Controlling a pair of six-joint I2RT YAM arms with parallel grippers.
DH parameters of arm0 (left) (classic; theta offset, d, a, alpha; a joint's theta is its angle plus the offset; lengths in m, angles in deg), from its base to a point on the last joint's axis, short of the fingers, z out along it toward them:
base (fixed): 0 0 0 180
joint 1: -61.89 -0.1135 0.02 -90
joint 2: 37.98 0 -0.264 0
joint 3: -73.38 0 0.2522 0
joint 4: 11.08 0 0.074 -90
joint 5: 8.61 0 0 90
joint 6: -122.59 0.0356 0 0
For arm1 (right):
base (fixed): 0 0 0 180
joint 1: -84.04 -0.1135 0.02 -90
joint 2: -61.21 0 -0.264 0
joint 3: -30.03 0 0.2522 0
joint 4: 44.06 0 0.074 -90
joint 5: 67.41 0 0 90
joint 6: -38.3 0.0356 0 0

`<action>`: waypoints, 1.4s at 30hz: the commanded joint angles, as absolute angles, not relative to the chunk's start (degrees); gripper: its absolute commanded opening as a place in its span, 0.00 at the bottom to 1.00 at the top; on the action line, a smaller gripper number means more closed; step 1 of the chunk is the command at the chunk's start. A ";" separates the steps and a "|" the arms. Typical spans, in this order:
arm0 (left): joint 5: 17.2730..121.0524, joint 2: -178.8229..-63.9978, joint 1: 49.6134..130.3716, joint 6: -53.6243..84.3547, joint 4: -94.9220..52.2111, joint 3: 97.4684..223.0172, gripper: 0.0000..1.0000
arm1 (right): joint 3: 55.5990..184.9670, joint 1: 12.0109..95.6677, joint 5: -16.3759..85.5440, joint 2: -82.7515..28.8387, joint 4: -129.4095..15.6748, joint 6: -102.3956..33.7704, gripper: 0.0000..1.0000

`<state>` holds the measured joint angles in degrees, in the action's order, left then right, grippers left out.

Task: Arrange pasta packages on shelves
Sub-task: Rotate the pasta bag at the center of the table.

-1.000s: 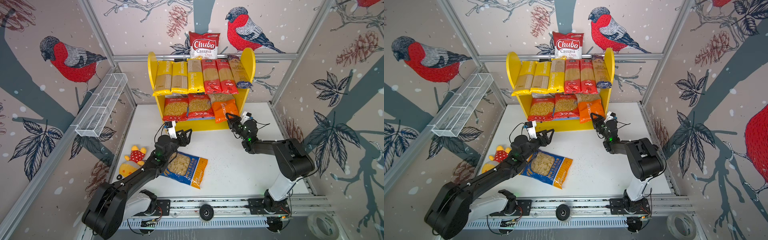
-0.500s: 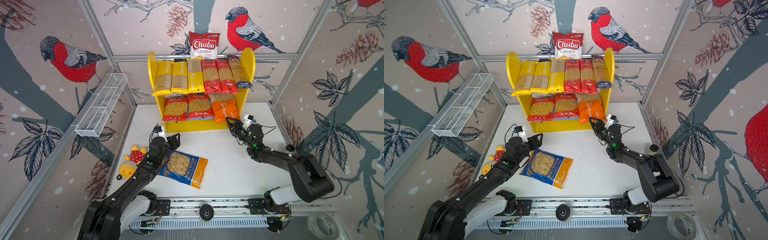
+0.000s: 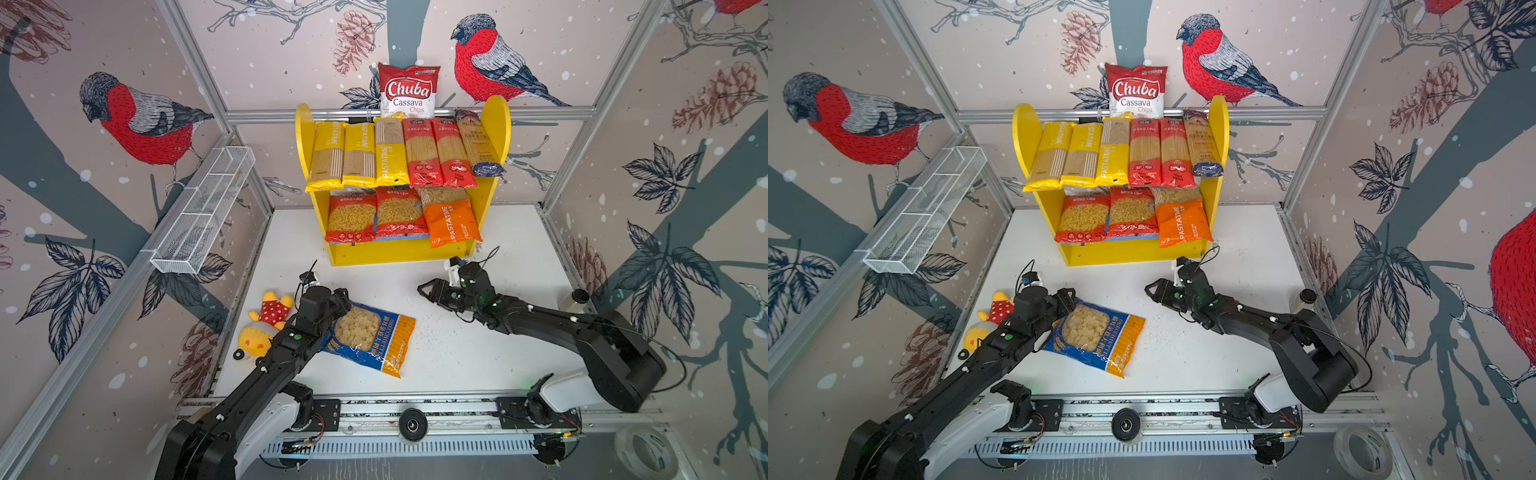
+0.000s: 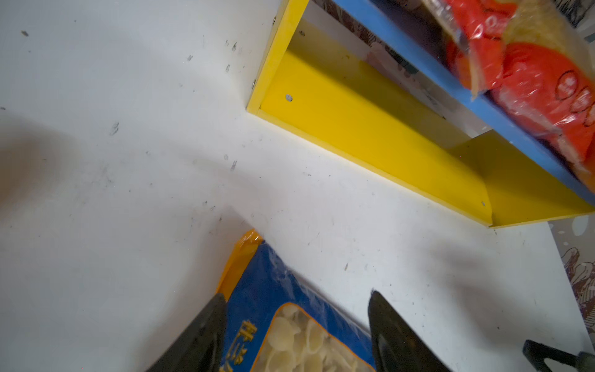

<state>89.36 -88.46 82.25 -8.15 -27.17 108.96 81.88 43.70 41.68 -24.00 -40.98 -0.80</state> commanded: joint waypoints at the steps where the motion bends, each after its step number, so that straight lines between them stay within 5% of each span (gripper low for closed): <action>1: 90.27 -88.38 82.89 -9.63 -30.11 108.03 0.69 | 84.26 41.26 47.20 -27.52 -46.57 -4.37 0.60; 17: 89.74 -89.00 87.63 -14.80 -27.97 103.28 0.66 | 86.07 35.40 56.93 -36.06 -52.68 -6.88 0.60; 31: 86.47 -91.36 89.71 -18.89 -20.84 101.64 0.62 | 88.42 40.48 57.09 -36.55 -49.27 -7.31 0.17; 37: 83.22 -94.53 93.97 -22.05 -16.49 102.33 0.61 | 91.99 48.76 54.11 -36.04 -52.73 -11.87 0.16; 42: 84.12 -99.88 103.55 -23.97 -12.97 104.86 0.61 | 94.72 53.28 50.32 -36.54 -54.79 -13.76 0.27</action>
